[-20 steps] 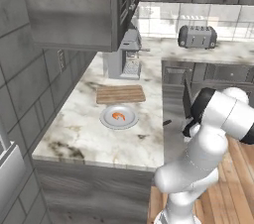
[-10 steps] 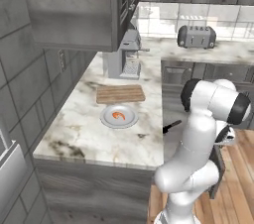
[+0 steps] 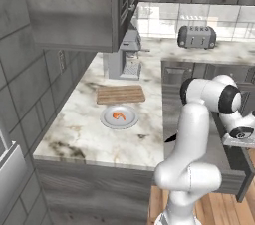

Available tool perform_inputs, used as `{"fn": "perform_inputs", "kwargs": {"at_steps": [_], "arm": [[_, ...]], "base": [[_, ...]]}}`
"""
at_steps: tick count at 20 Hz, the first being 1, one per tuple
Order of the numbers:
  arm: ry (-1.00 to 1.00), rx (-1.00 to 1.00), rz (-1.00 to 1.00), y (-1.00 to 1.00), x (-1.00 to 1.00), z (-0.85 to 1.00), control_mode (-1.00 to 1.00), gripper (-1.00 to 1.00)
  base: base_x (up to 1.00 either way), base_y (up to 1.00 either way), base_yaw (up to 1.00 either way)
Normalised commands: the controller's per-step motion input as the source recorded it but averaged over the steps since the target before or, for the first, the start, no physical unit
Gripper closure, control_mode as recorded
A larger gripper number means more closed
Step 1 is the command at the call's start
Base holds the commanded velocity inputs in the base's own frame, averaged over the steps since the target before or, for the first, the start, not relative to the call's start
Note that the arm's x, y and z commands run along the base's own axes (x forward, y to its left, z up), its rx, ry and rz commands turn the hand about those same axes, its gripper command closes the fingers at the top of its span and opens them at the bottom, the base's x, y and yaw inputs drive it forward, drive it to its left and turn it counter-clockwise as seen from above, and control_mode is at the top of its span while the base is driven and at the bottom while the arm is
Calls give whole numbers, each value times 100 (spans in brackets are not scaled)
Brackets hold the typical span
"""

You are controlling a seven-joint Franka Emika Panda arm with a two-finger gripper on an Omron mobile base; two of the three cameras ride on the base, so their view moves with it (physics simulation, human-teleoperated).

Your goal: Pick up the knife from the drawer and place it on the cutting board. Then place the meat from the plate to the cutting board.

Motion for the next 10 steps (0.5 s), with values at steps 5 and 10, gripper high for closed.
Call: {"fn": "perform_inputs", "kwargs": {"at_steps": [5, 10], "arm": [[-4, 1, -2, -4, 0, 42, -100, -100], [-4, -1, -7, 16, 16, 88, -100, -100]], "base": [[0, 0, 0], [0, 0, 0]]}}
